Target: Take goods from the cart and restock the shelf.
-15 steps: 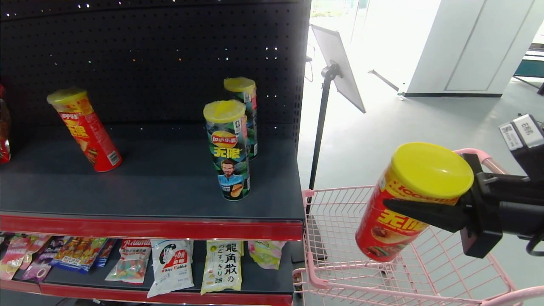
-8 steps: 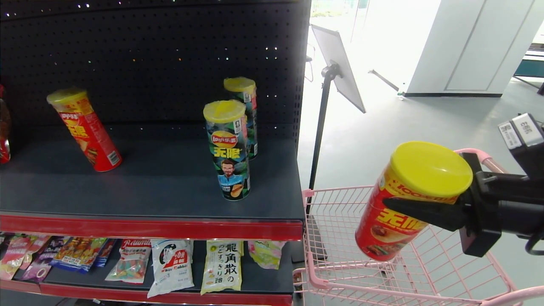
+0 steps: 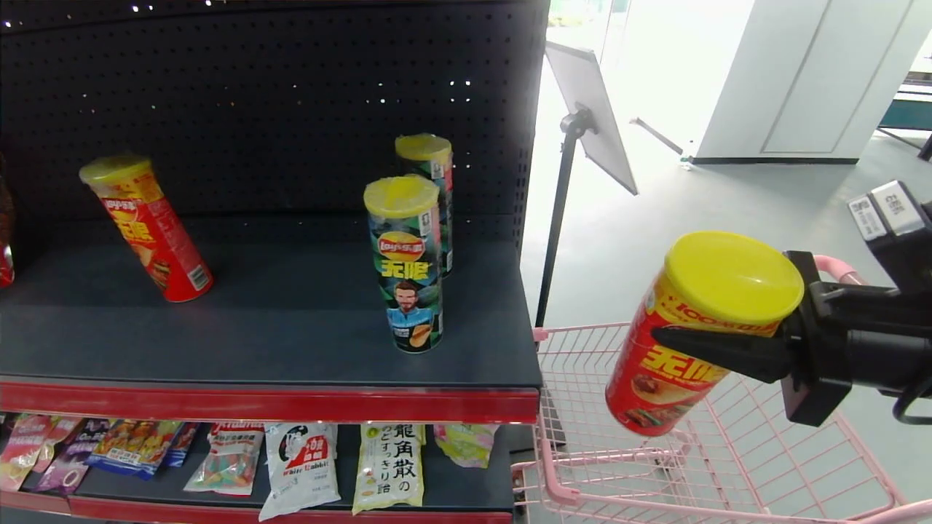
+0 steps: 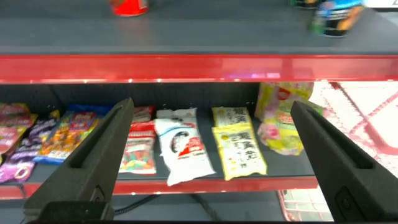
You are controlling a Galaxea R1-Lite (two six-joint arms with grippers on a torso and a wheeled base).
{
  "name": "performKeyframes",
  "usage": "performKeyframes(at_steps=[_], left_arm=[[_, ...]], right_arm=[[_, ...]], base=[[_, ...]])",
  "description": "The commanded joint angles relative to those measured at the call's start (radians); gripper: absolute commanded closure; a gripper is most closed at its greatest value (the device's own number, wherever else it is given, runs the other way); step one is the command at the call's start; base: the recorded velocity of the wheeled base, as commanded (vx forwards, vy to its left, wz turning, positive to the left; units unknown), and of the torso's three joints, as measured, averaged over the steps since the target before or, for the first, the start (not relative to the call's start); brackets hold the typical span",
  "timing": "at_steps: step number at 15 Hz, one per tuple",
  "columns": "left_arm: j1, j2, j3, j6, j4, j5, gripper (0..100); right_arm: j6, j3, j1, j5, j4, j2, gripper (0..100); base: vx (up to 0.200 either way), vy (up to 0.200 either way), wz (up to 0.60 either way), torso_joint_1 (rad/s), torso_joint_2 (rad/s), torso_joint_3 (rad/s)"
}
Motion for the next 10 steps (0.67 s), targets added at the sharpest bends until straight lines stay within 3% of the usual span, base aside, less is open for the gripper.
performKeyframes(at_steps=[1,10], left_arm=[[0.000,0.001,0.000,-0.001,-0.001,0.000,0],[0.000,0.001,0.000,-0.001,-0.001,0.000,0]], right_arm=[[-0.001,-0.002,0.000,0.001,-0.003,0.000,100],[-0.001,0.004,0.000,0.001,-0.002,-0.023,100]], base=[[0.000,0.200,0.00,0.007,0.00,0.002],[0.000,0.200,0.00,0.001,0.00,0.002]])
